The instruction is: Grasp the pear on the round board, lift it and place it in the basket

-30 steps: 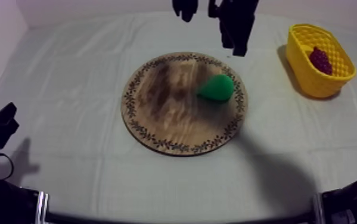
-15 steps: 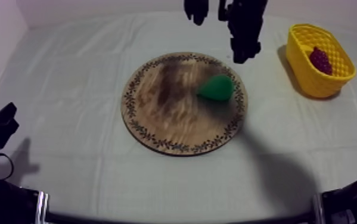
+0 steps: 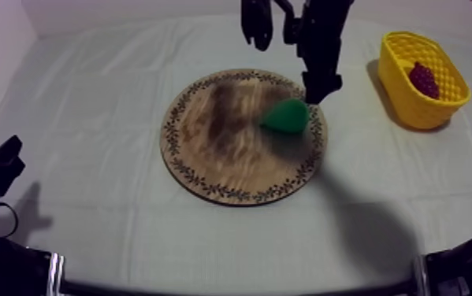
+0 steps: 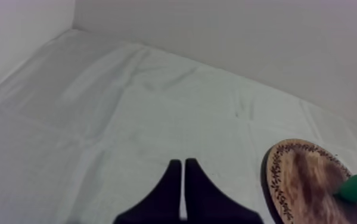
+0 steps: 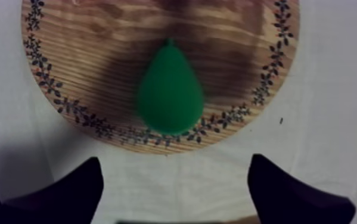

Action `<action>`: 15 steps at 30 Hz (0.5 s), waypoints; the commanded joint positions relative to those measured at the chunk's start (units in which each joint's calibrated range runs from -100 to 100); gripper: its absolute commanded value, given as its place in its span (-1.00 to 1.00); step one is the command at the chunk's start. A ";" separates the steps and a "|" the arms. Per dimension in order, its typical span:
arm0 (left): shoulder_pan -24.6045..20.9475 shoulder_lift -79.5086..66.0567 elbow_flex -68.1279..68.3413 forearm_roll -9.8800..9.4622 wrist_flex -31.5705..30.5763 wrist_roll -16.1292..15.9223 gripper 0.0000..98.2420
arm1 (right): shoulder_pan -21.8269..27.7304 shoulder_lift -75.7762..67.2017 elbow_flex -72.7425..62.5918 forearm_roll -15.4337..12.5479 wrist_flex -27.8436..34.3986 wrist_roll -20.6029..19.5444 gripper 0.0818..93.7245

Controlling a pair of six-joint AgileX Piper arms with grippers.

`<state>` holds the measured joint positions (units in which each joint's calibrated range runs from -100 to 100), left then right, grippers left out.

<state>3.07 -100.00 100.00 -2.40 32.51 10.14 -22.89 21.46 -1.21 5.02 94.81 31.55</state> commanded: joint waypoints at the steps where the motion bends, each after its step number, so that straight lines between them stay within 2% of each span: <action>1: 0.01 0.00 0.00 -0.02 -0.01 -0.01 -1.00 | -0.08 0.86 0.50 -0.18 -0.15 0.04 0.50; 10: 0.01 0.00 0.00 -0.02 -0.01 -0.01 -1.00 | -0.72 6.89 1.78 -0.09 -4.38 0.05 0.48; 15: 0.01 0.00 0.00 -0.02 -0.01 -0.01 -1.00 | -0.42 11.32 -0.35 0.04 -4.47 0.02 0.46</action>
<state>3.07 -100.00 100.00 -2.40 32.51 10.14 -23.40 31.60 -1.04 4.89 90.04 31.65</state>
